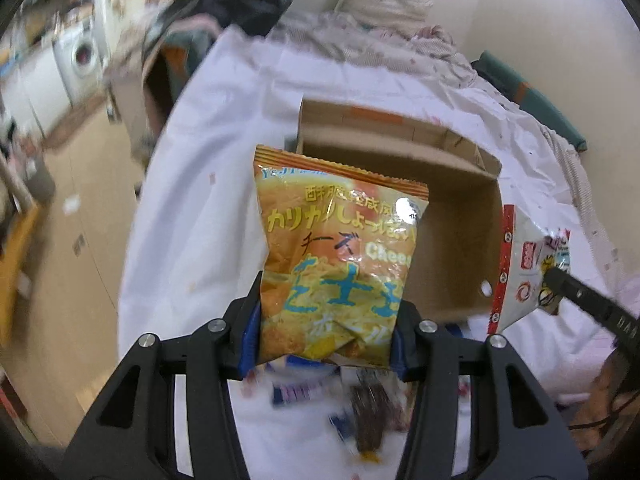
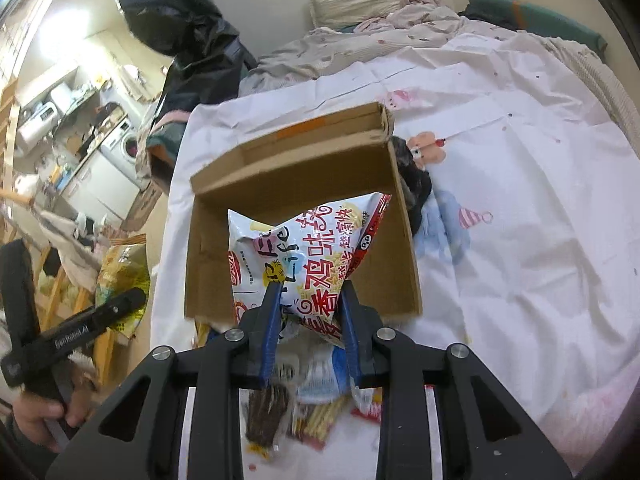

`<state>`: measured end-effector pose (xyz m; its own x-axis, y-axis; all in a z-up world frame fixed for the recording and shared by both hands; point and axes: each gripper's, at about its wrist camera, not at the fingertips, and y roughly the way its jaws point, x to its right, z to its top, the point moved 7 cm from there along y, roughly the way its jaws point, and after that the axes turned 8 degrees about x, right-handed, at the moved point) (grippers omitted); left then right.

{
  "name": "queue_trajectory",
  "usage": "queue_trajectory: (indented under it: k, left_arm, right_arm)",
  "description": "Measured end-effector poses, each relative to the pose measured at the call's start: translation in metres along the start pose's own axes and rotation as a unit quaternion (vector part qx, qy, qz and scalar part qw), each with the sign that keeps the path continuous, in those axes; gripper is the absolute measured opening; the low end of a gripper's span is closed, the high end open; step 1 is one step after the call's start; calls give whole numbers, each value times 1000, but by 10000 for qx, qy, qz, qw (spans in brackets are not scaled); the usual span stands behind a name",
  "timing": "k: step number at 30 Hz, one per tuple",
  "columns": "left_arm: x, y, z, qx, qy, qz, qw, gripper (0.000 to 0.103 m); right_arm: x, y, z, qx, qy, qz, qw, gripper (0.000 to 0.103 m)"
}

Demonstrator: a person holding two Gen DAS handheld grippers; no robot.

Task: Organize snacks
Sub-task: 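Carry both bags into the box and open both tools to release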

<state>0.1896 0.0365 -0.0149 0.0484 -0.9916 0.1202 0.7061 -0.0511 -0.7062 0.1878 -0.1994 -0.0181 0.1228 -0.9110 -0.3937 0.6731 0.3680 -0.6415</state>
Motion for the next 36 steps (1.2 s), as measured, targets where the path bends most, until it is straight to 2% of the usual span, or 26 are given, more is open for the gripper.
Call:
queue_trajectory:
  k: [4,7,10,15,21,26,36]
  left_arm:
    - [13,23,13,-55,104,-103,9999,46]
    - [15,41,14,-74,183,0,9998,46]
    - [20,61,8,-149,239,-98,9996,46]
    - [30,76,-4,-193,470,-132,9986,46]
    - [32,92,-11,-283,496,-221,9981,46]
    - [26,99,-15,-465,293,-222,9982,46]
    - [24,96,-18,-470,304,-163,9983,47]
  right_arm:
    - [4,19,12,100,-77,5,9999,29]
    - [11,35,10,94,-34,12,9999,29]
    - [20,50,-2,-55,117,-28,9999,29]
    - [25,65,-11,-239,54,-172,9996,30]
    - [28,77,-17,-403,81,-228,9989,30]
    - [29,81,-18,-462,110,-321,9984,30]
    - [27,85,-22,-584,101,-309,9978,30]
